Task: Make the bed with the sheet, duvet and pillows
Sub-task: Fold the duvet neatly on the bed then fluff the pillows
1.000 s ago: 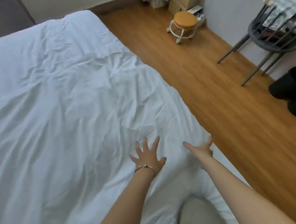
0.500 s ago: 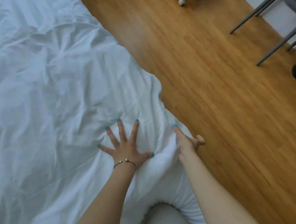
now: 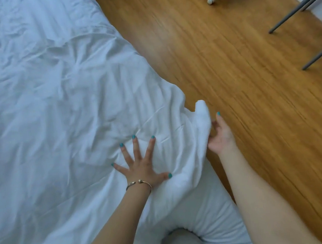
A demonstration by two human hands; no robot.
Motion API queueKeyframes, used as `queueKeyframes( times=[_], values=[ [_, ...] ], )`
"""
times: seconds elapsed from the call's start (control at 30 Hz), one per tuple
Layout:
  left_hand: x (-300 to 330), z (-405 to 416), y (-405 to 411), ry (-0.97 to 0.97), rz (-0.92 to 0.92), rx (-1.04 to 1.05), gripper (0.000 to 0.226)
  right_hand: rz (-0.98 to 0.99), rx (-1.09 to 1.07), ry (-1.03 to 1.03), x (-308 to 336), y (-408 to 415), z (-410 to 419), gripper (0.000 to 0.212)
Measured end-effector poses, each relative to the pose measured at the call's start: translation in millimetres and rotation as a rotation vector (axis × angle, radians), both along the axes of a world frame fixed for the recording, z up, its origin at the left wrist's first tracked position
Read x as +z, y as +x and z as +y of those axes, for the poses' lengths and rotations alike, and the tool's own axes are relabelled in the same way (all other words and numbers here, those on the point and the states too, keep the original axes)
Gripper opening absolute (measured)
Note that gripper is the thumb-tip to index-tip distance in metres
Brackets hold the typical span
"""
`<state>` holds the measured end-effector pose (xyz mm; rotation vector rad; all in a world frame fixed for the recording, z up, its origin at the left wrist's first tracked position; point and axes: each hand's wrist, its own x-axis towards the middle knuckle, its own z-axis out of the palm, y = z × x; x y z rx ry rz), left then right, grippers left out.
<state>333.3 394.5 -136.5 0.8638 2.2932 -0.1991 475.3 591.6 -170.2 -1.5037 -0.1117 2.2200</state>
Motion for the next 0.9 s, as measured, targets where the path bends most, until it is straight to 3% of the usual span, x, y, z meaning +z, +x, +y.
queueKeyframes(
  times=[0.07,0.27,0.33,0.47,0.57,0.67,0.73,0.8,0.9],
  values=[
    [-1,0,0,-0.002,0.022,-0.001,0.125,-0.068,0.134,0.005,3,-6,4,0.033],
    [-4,-2,2,0.016,0.044,0.003,0.125,-0.157,0.463,0.109,8,-4,7,0.071],
    [-2,-3,2,0.028,0.042,0.005,0.125,-0.211,0.496,0.162,7,-14,8,0.067],
    [12,-3,-6,0.104,-0.026,0.069,0.111,-0.216,0.512,0.299,25,-39,0,0.036],
    [39,6,-26,0.365,-0.100,0.353,0.079,-0.147,0.537,0.488,51,-45,-16,0.033],
    [69,27,-50,0.713,-0.259,0.544,0.064,-0.089,0.602,0.661,73,-45,-34,0.038],
    [85,44,-58,0.742,-0.314,0.422,0.072,-0.099,0.674,0.722,85,-48,-47,0.040],
    [100,64,-58,0.653,-0.391,0.364,0.089,-0.120,0.748,0.769,94,-50,-64,0.040],
    [117,92,-59,0.517,-0.462,0.533,0.104,-0.199,0.906,0.863,100,-46,-92,0.035]
  ],
)
